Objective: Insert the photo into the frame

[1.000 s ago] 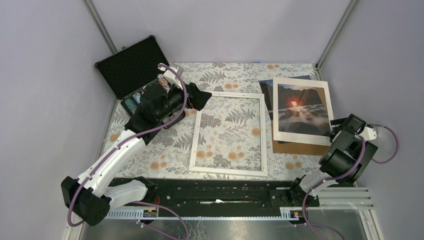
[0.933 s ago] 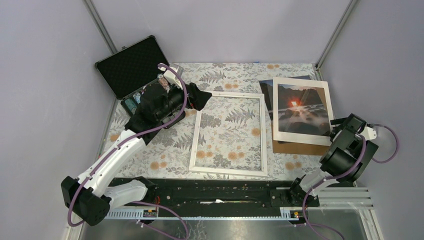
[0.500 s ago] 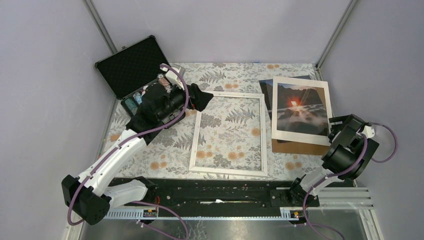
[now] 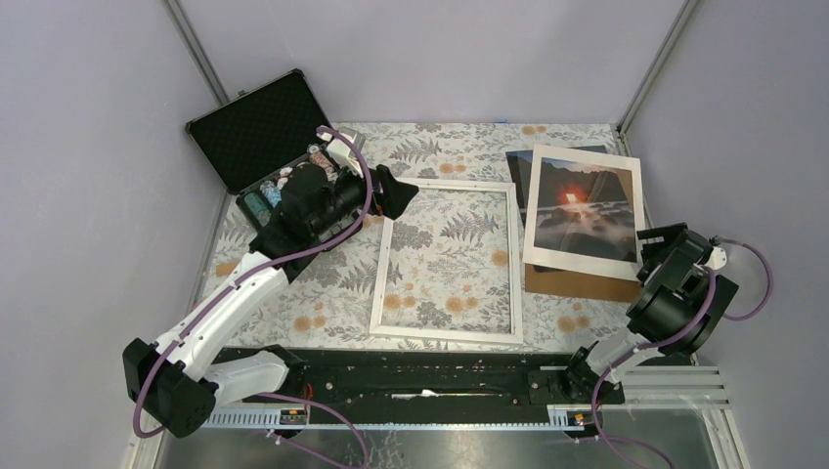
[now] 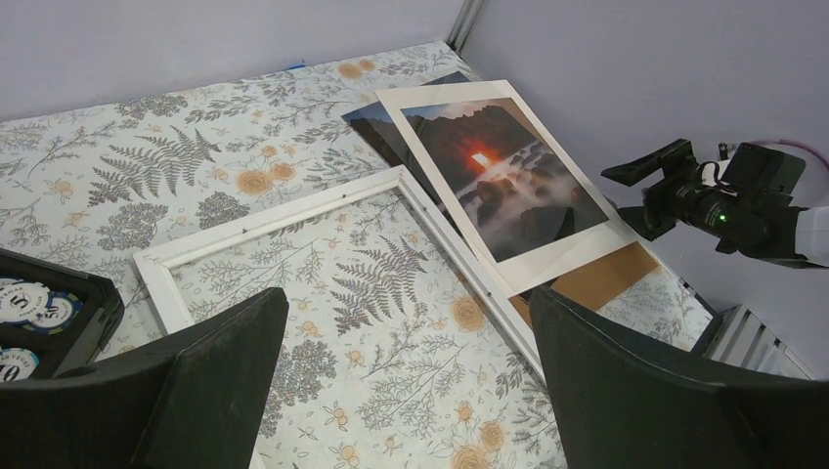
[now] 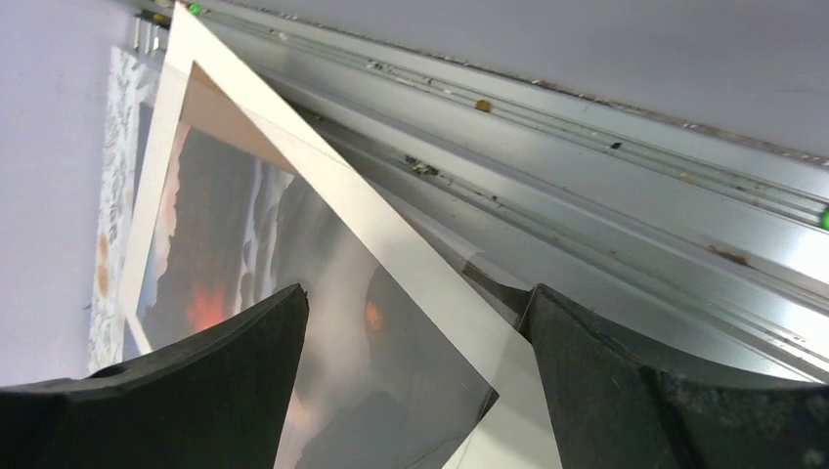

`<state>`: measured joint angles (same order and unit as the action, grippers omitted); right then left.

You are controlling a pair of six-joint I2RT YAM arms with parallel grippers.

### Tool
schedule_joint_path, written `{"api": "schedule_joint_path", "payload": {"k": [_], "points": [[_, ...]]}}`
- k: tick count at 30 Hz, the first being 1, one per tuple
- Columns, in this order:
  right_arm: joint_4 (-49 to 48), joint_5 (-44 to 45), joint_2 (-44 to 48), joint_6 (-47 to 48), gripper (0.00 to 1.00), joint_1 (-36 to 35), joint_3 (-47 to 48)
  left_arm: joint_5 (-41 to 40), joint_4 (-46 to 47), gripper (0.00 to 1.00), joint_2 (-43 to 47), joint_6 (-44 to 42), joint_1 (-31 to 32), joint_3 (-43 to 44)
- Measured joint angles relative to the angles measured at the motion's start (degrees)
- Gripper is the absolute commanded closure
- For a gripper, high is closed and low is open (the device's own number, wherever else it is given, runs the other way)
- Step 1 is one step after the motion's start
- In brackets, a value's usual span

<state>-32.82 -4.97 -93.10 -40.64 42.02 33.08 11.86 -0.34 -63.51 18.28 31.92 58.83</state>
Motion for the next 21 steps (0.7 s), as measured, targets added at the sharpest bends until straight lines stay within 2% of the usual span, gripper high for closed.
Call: {"api": "schedule_joint_path", "payload": {"k": [10, 21], "points": [[-0.55, -5.14, 6.19, -0.31, 0.1, -0.02, -0.42, 0.0, 0.0, 0.01, 0.02, -0.02, 0.0, -0.09], [-2.67, -7.08, 4.09, -0.31, 0.05, 0.0, -0.37, 0.02, 0.02, 0.01, 0.02, -0.02, 0.0, -0.09]]}}
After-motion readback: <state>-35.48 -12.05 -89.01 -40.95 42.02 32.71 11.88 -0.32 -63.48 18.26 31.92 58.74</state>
